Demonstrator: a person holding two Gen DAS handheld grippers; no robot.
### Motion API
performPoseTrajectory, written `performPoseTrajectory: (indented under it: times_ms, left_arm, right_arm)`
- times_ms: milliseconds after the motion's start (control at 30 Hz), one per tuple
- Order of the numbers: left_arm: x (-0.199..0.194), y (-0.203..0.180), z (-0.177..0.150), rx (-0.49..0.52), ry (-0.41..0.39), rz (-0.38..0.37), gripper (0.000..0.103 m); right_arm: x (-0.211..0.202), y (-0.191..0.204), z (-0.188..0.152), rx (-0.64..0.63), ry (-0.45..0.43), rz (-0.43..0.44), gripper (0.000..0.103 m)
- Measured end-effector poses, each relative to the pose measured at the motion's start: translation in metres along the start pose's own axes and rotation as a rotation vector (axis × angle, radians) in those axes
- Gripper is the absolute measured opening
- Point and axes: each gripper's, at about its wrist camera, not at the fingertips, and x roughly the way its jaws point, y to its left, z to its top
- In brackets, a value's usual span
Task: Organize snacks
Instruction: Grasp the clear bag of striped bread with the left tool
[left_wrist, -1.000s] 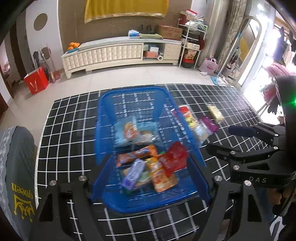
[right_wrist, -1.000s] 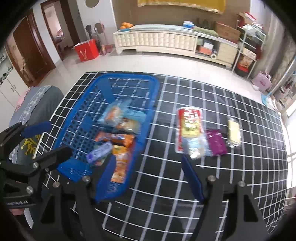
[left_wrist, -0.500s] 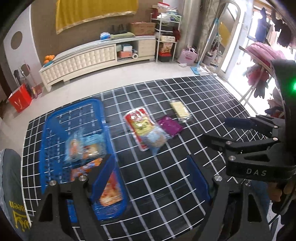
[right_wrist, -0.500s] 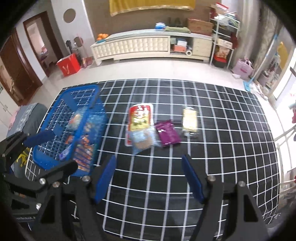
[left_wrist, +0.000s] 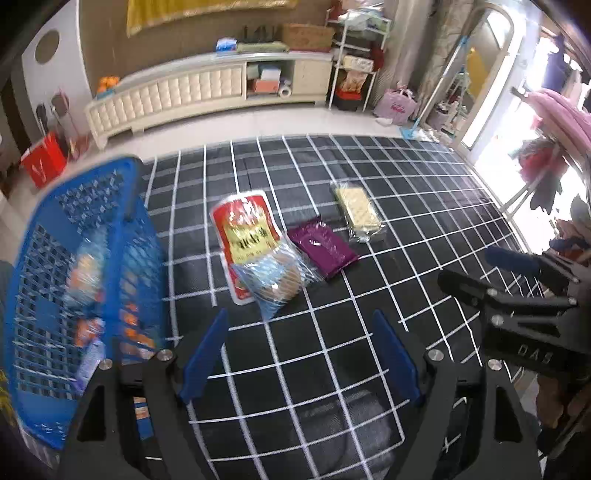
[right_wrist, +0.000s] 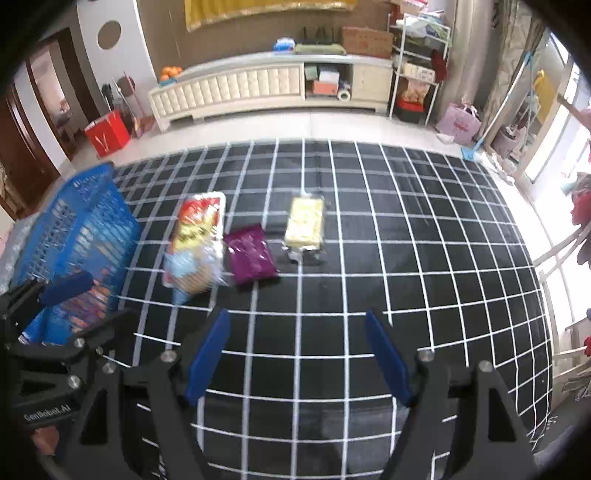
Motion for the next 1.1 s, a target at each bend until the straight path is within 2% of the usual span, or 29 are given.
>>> performPoseTrajectory:
  times_ms: [133, 233, 333, 633, 733, 833, 1000, 1100]
  left_arm:
    - [0.026, 0.003, 0.006, -0.049, 0.022, 0.003, 0.078]
    - [0.044, 0.01, 0.012, -0.081, 0.017, 0.03, 0.078]
    - [0.066, 0.016, 0.02, -0.091, 0.065, 0.045, 0.078]
    - [0.113, 0.032, 0.032, -0.146, 0.118, 0.121, 0.078]
    - [0.124, 0.032, 0.034, -0.156, 0.131, 0.095, 0.078]
    - [0.13, 0.029, 0.037, -0.151, 0.129, 0.102, 0.078]
    - [0.137, 0.025, 0.039, -0.138, 0.132, 0.107, 0.082]
    - [0.144, 0.029, 0.042, -0.146, 0.151, 0.116, 0.091]
  right_arm:
    - [0.024, -0.007, 0.002, 0.004, 0.023, 0.008, 0.08]
    - [0.04, -0.012, 0.007, 0.018, 0.022, 0.023, 0.087]
    - [0.057, -0.017, 0.012, 0.03, 0.025, 0.023, 0.091]
    - [0.084, -0.023, 0.018, 0.019, 0.045, 0.028, 0.092]
    - [0.086, -0.022, 0.016, 0.001, 0.044, 0.029, 0.092]
    - [0.087, -0.024, 0.015, 0.012, 0.045, 0.048, 0.092]
    - [0.09, -0.025, 0.013, 0.025, 0.057, 0.064, 0.092]
    - [0.091, -0.026, 0.012, 0.039, 0.066, 0.071, 0.092]
